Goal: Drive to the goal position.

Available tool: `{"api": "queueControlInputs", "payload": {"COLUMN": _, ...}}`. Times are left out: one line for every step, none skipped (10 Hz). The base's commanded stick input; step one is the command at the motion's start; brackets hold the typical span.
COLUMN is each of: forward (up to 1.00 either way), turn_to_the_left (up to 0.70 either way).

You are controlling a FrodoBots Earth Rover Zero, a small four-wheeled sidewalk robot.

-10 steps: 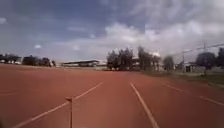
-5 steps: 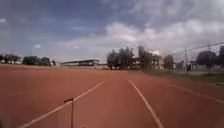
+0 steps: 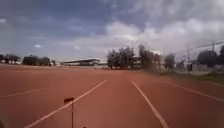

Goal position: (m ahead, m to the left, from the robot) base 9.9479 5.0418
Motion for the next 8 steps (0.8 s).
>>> {"api": "queueControlInputs", "payload": {"forward": 0.7, "turn_to_the_left": 0.0}}
{"api": "queueControlInputs", "payload": {"forward": 0.7, "turn_to_the_left": 0.0}}
{"api": "queueControlInputs", "payload": {"forward": 0.7, "turn_to_the_left": 0.0}}
{"api": "queueControlInputs", "payload": {"forward": 0.7, "turn_to_the_left": 0.0}}
{"api": "queueControlInputs", "payload": {"forward": 0.7, "turn_to_the_left": 0.0}}
{"api": "queueControlInputs", "payload": {"forward": 0.7, "turn_to_the_left": 0.0}}
{"api": "queueControlInputs", "payload": {"forward": 0.7, "turn_to_the_left": 0.0}}
{"api": "queueControlInputs", "payload": {"forward": 0.7, "turn_to_the_left": 0.0}}
